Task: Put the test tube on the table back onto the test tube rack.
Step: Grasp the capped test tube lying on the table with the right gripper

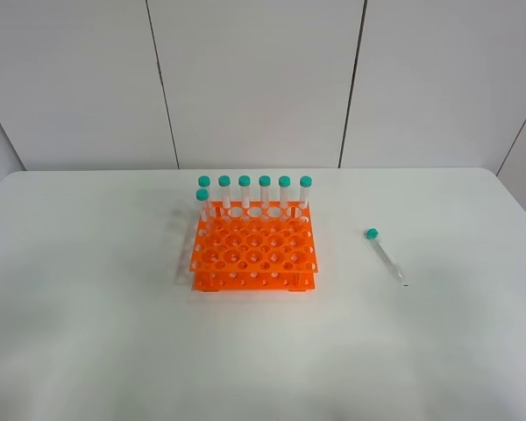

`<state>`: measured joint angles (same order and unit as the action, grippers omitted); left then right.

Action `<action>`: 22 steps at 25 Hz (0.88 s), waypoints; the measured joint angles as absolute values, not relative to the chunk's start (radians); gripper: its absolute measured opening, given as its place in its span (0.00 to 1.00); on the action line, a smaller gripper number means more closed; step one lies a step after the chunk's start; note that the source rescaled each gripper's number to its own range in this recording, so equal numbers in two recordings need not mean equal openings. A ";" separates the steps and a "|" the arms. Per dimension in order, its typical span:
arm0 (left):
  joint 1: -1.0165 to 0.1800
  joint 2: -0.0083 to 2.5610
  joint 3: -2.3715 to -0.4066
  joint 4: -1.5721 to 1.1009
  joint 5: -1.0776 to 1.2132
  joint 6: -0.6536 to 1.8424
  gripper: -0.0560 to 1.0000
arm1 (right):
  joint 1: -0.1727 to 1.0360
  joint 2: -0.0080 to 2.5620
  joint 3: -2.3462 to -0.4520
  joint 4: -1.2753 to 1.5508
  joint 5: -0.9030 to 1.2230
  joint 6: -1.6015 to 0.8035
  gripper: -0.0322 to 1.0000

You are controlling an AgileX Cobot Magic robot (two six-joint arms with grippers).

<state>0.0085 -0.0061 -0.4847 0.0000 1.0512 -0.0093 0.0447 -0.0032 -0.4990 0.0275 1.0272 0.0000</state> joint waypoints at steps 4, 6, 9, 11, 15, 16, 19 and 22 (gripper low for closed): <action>0.008 -0.006 -0.485 0.000 1.051 -0.009 1.00 | 0.045 -0.003 -0.499 0.028 1.027 0.000 1.00; 0.008 -0.006 -0.485 0.000 1.051 -0.009 1.00 | 0.045 -0.003 -0.499 0.028 1.027 0.000 1.00; 0.008 -0.006 -0.485 0.000 1.051 -0.009 1.00 | 0.045 -0.003 -0.499 0.028 1.027 0.000 1.00; 0.008 -0.006 -0.485 0.000 1.051 -0.010 1.00 | 0.045 -0.002 -0.499 0.028 1.026 0.000 1.00; 0.008 -0.006 -0.485 0.000 1.051 -0.010 1.00 | 0.045 0.070 -0.541 0.028 0.996 0.000 1.00; 0.008 -0.006 -0.485 0.000 1.051 -0.010 1.00 | 0.045 0.115 -0.560 0.025 0.984 0.000 1.00; 0.008 -0.006 -0.485 0.000 1.051 -0.010 1.00 | 0.045 0.292 -0.637 0.023 0.926 0.000 1.00; 0.008 -0.006 -0.485 0.000 1.051 -0.010 1.00 | 0.045 0.510 -0.739 0.023 0.889 0.000 1.00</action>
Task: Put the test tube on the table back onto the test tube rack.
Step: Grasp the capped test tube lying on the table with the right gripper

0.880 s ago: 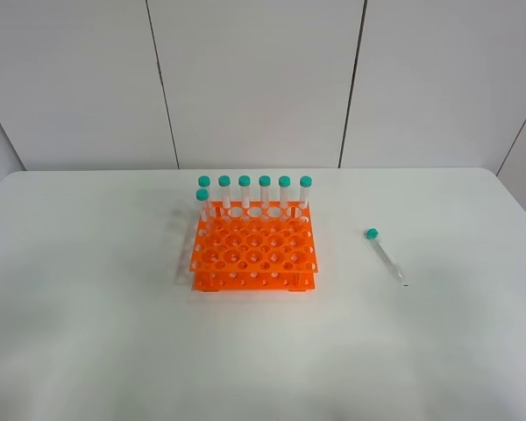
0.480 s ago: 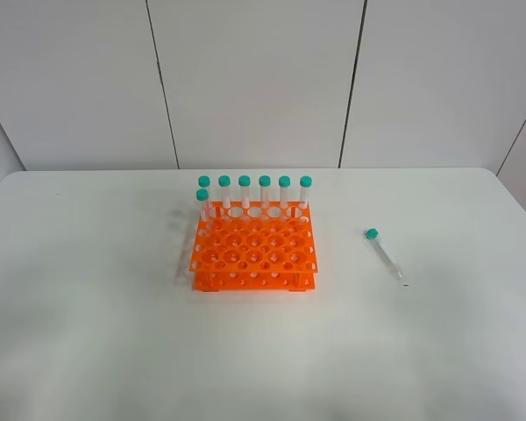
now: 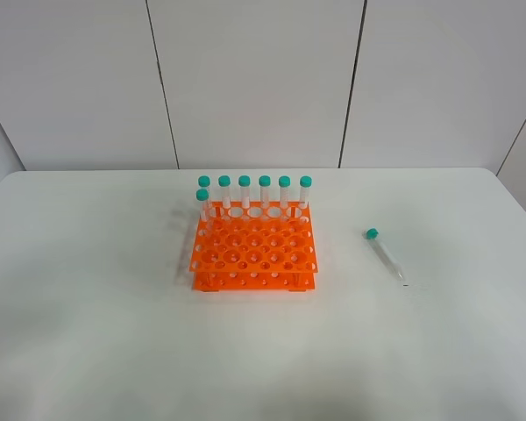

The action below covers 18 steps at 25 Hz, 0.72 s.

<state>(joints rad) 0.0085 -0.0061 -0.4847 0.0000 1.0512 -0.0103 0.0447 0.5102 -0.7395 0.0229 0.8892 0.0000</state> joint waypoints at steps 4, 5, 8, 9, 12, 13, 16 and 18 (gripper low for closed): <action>0.008 -0.006 -0.485 0.000 1.051 -0.010 1.00 | 0.045 0.833 -0.877 0.023 0.882 0.000 1.00; 0.008 -0.006 -0.485 0.000 1.051 -0.010 1.00 | 0.045 0.916 -0.918 0.023 0.884 0.000 1.00; 0.008 -0.006 -0.485 0.000 1.051 -0.010 1.00 | 0.045 1.154 -1.040 0.024 0.914 0.000 1.00; 0.008 -0.006 -0.485 0.000 1.051 -0.010 1.00 | 0.045 1.220 -1.085 0.024 0.929 0.000 1.00; 0.008 -0.006 -0.485 0.000 1.051 -0.010 1.00 | 0.045 1.423 -1.206 0.024 0.983 -0.024 1.00; 0.008 -0.006 -0.485 0.000 1.051 -0.010 1.00 | 0.045 1.474 -1.245 0.024 1.000 -0.036 1.00; 0.008 -0.006 -0.485 0.000 1.051 -0.010 1.00 | 0.045 1.634 -1.340 0.029 1.037 -0.060 1.00; 0.008 -0.006 -0.485 0.000 1.051 -0.010 1.00 | 0.045 1.709 -1.388 0.050 1.043 -0.069 1.00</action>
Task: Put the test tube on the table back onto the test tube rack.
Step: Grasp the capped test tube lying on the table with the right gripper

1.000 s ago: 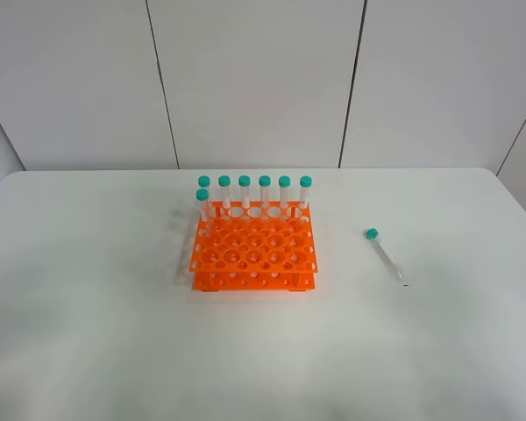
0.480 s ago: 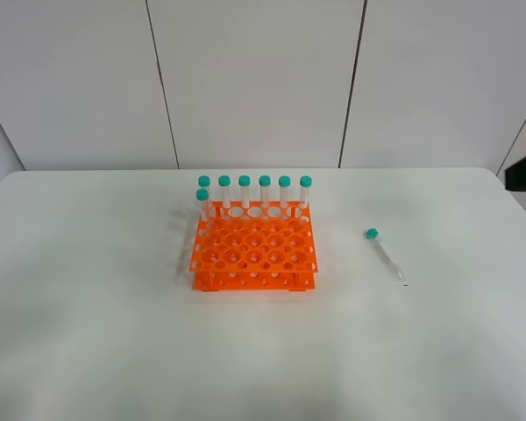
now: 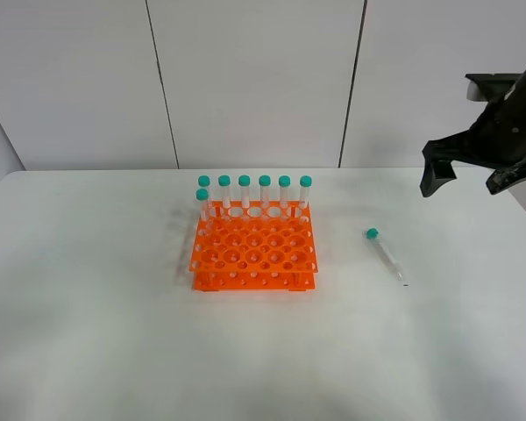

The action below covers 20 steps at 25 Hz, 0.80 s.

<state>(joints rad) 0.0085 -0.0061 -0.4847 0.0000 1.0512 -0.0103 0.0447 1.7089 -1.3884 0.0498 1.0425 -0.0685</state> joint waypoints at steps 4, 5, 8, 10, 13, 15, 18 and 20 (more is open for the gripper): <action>0.008 -0.006 -0.485 0.000 1.051 -0.010 1.00 | 0.087 1.808 -1.423 0.088 1.040 -0.129 1.00; 0.008 -0.006 -0.485 0.000 1.051 -0.010 1.00 | 0.102 1.824 -1.423 0.093 1.040 -0.139 1.00; 0.008 -0.006 -0.485 0.000 1.051 -0.010 1.00 | 0.146 1.858 -1.424 0.096 1.024 -0.153 1.00; 0.008 -0.006 -0.485 0.000 1.051 -0.010 1.00 | 0.154 1.878 -1.425 0.094 0.993 -0.156 1.00; 0.008 -0.006 -0.485 0.000 1.051 -0.010 1.00 | 0.156 1.913 -1.426 0.070 0.955 -0.152 1.00; 0.008 -0.006 -0.485 0.000 1.051 -0.010 1.00 | 0.156 1.942 -1.427 0.052 0.943 -0.142 1.00; 0.008 -0.006 -0.485 0.000 1.051 -0.010 1.00 | 0.156 1.987 -1.427 0.042 0.933 -0.130 1.00; 0.008 -0.006 -0.485 0.000 1.051 -0.010 1.00 | 0.156 2.015 -1.427 0.040 0.931 -0.128 1.00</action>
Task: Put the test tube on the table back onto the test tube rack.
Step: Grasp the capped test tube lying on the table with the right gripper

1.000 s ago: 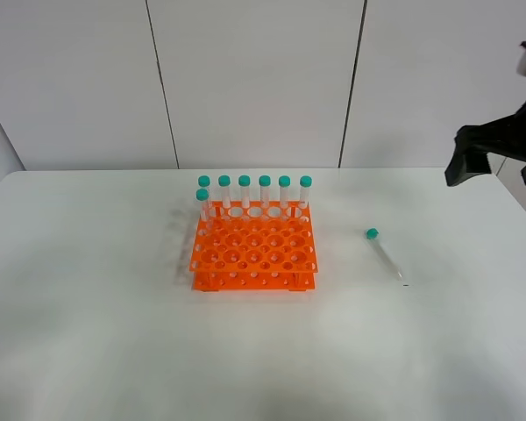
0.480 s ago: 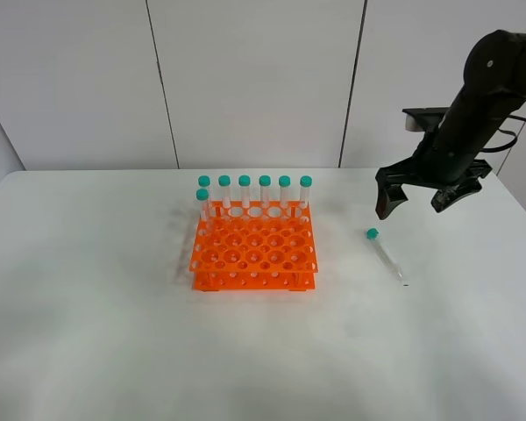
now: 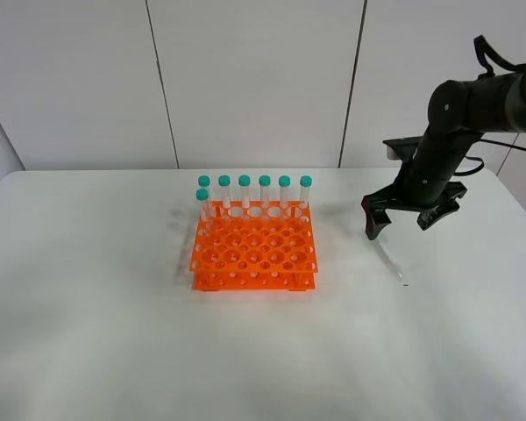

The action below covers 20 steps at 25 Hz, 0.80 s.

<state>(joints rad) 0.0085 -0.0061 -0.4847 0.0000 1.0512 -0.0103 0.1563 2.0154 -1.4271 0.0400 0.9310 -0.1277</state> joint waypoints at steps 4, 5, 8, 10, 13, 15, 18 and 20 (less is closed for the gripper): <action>0.008 -0.006 -0.485 0.000 1.051 -0.010 1.00 | 0.156 2.067 -1.427 0.031 0.919 -0.122 1.00; 0.008 -0.006 -0.485 0.000 1.051 -0.010 1.00 | 0.156 2.078 -1.427 0.031 0.910 -0.110 1.00; 0.008 -0.006 -0.485 0.000 1.051 -0.010 1.00 | 0.156 2.098 -1.427 0.031 0.886 -0.085 1.00; 0.008 -0.006 -0.485 0.000 1.051 -0.010 1.00 | 0.156 2.103 -1.427 0.031 0.872 -0.082 1.00; 0.008 -0.006 -0.485 0.000 1.051 -0.010 1.00 | 0.156 2.111 -1.427 0.031 0.866 -0.082 1.00; 0.008 -0.006 -0.485 0.000 1.051 -0.010 1.00 | 0.156 2.117 -1.427 0.030 0.855 -0.082 1.00; 0.008 -0.006 -0.485 0.000 1.051 -0.010 1.00 | 0.156 2.123 -1.427 0.030 0.842 -0.082 1.00; 0.008 -0.006 -0.485 0.000 1.051 -0.010 1.00 | 0.156 2.134 -1.427 0.030 0.841 -0.082 1.00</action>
<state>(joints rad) 0.0085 -0.0061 -0.4847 0.0000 1.0512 -0.0103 0.1563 2.1335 -1.4271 0.0303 0.8406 -0.0816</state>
